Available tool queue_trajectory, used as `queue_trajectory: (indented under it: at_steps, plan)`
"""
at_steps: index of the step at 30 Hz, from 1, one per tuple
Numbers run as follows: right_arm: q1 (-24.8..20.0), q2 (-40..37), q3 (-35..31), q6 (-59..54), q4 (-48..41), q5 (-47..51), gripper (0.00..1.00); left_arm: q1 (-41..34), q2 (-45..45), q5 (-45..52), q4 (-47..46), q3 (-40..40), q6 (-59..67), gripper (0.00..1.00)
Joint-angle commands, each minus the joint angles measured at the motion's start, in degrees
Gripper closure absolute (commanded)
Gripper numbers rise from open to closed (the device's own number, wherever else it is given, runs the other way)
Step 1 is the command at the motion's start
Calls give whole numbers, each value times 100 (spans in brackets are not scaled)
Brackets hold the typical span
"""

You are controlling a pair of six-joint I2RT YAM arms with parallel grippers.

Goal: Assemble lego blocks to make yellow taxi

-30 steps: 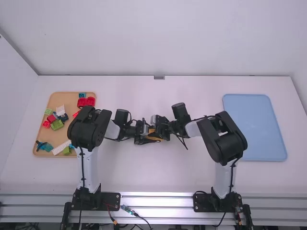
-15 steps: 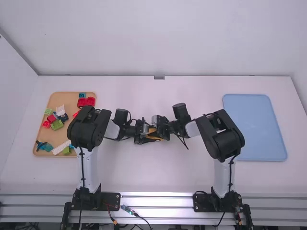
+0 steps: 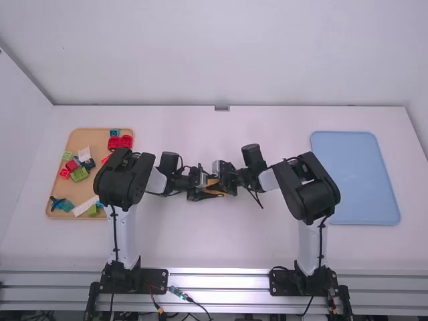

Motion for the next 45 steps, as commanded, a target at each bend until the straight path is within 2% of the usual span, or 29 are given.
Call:
queue_trajectory:
  at_steps: [1,3,4,5,9,12,14,27,33,37,45]
  plan:
    - [52,359,-149,-66,-146,304,82,-103,127,-319,-48,24,185,93]
    - [52,339,-151,-70,-157,302,78,-105,127,-321,-50,20,183,93]
    - [52,311,-149,-70,-177,302,71,-101,127,-321,-55,20,165,93]
    - [52,282,-146,-66,-188,302,69,-101,127,-319,-55,22,159,93]
    - [52,195,-153,-92,-212,304,47,-103,127,-319,-55,20,165,93]
    - [52,123,-151,-94,-227,304,42,-105,127,-321,-59,20,163,93]
    - [37,18,-162,-96,-254,308,34,-105,127,-321,-70,20,163,93]
    - [-254,-979,-603,-262,-205,302,32,-101,127,-326,-116,20,163,94]
    - [-247,-1001,-601,-223,-35,304,31,-111,127,-557,-234,20,165,94]
    - [-247,-1001,-597,-219,-7,297,23,-111,127,-570,-238,20,165,94]
    - [-492,-1047,-592,212,391,258,20,-107,127,-560,-238,20,167,95]
